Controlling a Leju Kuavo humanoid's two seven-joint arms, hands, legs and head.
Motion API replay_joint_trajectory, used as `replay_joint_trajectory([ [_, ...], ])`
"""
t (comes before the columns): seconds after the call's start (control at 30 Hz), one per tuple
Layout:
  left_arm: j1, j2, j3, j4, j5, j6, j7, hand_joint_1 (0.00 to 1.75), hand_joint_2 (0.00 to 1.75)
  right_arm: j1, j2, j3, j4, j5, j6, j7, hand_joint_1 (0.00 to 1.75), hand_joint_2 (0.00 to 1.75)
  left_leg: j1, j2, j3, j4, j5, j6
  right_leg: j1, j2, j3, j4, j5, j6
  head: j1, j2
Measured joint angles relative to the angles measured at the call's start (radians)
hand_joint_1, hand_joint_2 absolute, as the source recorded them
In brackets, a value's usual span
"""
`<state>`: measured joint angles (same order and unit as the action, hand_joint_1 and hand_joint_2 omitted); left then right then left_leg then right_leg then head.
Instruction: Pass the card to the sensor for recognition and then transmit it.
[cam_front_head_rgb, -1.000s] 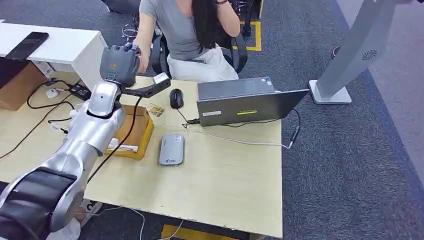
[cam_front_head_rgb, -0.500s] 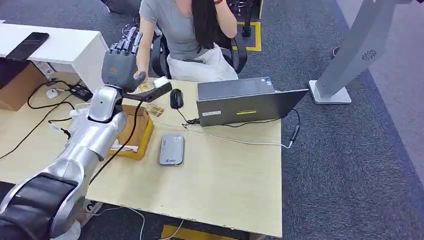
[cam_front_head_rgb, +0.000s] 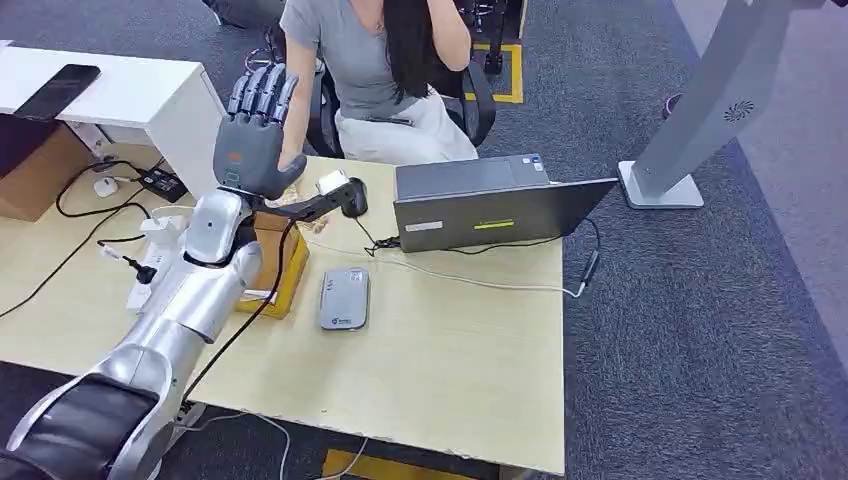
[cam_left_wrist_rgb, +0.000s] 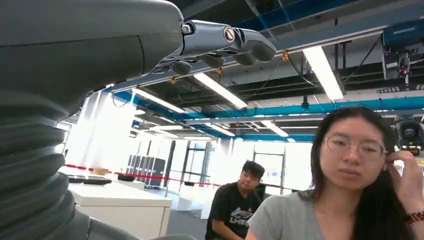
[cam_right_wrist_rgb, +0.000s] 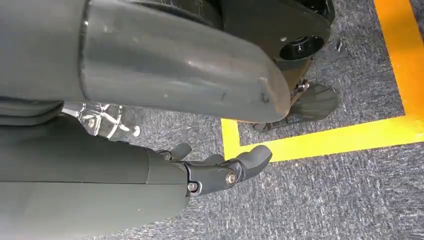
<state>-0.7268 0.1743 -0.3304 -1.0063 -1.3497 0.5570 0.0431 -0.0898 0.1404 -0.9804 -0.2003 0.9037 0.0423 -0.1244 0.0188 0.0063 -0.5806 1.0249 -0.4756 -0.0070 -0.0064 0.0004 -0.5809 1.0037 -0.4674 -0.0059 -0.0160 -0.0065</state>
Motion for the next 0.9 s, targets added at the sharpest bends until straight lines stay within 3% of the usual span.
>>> replay_joint_trajectory([
  [0.2,0.024,0.0,0.0,-0.038,0.015,-0.026,-0.002,0.0,1.75,0.003,0.0,0.0,0.0,-0.003,0.0,-0.003,0.0,0.0,0.0,0.0,0.0,0.0,0.0,0.0,0.0,0.0,0.0,0.0,0.0,0.0,0.0,0.0],
  [0.3,0.07,0.002,0.0,-0.103,0.058,-0.121,-0.008,0.0,1.75,0.005,0.0,-0.003,0.0,-0.026,-0.003,-0.007,0.0,0.0,0.0,0.0,0.0,0.0,0.0,0.0,0.0,0.0,0.0,0.0,0.0,0.0,0.0,0.0],
  [0.37,0.133,0.014,-0.006,-0.179,0.082,-0.207,-0.008,0.0,1.75,0.006,0.0,-0.012,0.0,-0.046,-0.005,-0.01,0.0,0.0,0.0,0.002,0.0,0.0,-0.002,0.0,0.0,0.001,0.0,0.0,0.0,0.0,0.0,0.0],
  [0.43,0.225,0.041,-0.01,-0.264,0.106,-0.252,-0.003,0.0,1.75,0.009,0.0,-0.027,0.0,-0.068,-0.013,-0.014,0.0,0.0,0.0,0.004,0.0,-0.001,-0.002,0.001,0.0,0.003,0.0,0.0,-0.001,0.0,0.0,0.0],
  [0.67,0.653,0.171,-0.001,-0.571,0.163,-0.275,0.002,0.0,1.75,0.029,0.002,-0.088,0.0,-0.104,-0.019,-0.025,0.0,0.0,0.0,0.009,0.003,-0.001,-0.008,0.0,0.0,0.008,0.0,0.0,-0.007,-0.001,0.0,0.0],
  [0.77,0.747,0.204,0.035,-0.632,0.196,-0.31,-0.021,0.0,1.75,0.029,0.002,-0.103,-0.001,-0.104,-0.02,-0.027,0.0,0.0,0.0,0.007,0.002,-0.001,-0.008,-0.001,0.0,0.005,0.0,0.0,-0.008,-0.001,0.0,0.0],
  [0.9,0.799,0.217,0.084,-0.655,0.207,-0.339,-0.037,0.0,1.75,0.028,0.002,-0.113,-0.002,-0.102,-0.021,-0.027,0.0,0.0,0.0,0.005,0.002,-0.001,-0.008,-0.001,0.0,0.003,0.001,0.0,-0.008,-0.001,0.0,0.0],
])
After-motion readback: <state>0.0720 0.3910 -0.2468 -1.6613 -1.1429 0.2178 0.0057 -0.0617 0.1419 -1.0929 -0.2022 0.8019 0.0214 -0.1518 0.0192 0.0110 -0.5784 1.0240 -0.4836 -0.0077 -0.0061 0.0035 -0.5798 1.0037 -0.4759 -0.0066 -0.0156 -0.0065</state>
